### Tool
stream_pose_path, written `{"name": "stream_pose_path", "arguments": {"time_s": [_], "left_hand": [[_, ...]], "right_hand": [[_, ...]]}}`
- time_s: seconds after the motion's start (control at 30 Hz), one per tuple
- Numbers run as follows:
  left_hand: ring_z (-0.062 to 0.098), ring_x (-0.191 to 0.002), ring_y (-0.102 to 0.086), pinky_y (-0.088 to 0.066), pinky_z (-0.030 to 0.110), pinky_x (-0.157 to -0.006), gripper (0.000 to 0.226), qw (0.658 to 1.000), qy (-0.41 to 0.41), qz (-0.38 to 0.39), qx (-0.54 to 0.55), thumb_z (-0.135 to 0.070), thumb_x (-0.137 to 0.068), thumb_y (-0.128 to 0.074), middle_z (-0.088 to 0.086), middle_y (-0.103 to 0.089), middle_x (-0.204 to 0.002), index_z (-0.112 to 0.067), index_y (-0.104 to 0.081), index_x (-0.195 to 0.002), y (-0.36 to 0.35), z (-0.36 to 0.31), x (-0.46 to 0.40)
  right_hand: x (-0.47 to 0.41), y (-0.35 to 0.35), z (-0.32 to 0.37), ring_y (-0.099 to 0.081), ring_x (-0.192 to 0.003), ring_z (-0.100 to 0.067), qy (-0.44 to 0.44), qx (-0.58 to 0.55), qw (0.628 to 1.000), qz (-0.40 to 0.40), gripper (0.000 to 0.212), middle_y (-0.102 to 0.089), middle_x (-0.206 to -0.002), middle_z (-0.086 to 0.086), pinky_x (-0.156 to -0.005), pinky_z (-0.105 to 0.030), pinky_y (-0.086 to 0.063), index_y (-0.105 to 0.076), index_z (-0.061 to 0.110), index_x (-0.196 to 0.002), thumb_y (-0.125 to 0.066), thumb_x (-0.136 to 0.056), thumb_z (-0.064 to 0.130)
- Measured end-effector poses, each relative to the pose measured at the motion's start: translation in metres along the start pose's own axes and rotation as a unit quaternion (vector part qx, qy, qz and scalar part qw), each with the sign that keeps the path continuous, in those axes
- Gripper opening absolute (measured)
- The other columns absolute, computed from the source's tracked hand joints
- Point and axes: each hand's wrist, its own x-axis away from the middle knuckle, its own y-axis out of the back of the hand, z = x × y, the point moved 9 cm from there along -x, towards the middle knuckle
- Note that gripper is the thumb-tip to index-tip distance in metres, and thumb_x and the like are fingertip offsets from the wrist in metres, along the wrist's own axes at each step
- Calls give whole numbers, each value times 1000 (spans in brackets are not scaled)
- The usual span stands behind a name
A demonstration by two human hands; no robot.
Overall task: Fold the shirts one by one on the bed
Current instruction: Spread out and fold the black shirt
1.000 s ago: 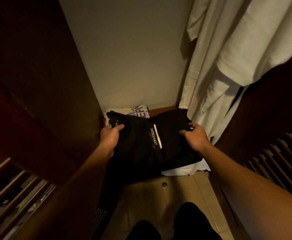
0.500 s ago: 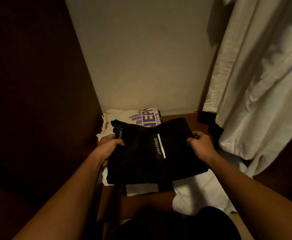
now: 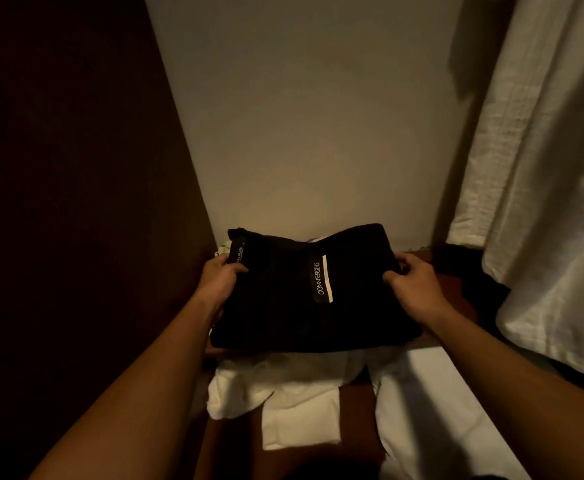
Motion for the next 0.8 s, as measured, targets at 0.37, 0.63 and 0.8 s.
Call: {"name": "stream_pose_path", "arguments": {"time_s": [0.37,0.63,0.8], "left_hand": [[18,-88,-63,-49,26,-67,34,994,-74,-56,-52,4,-96,-56,2,-64,-99,-22,-60,-118,40,-30,-132],[25,-100,-64,-52,32,-85,36,990,-78,-94,-73,2,-96,-59,11,-66,-116,-13,-64,-128,48,7,-187],[29,-116,-61,-46,30,-96,47,989,-31,-61,-133,-13,-97,-67,13,-63,-134,-14,-56,-143,35,59,-202]], "right_hand": [[-104,-77,42,-59,-71,-3,47,8,999,-3,40,-68,-103,-6,-49,-7,-44,-58,11,-134,-59,-94,3],[-144,-120,9,-63,-85,-16,8,15,1000,12,42,-66,-120,-11,-67,-22,-50,-54,12,-137,-56,-96,2],[-138,-127,-21,-56,-122,-32,33,97,995,1,42,-58,-136,-14,-93,-30,-46,-47,13,-145,-51,-103,10]]}}
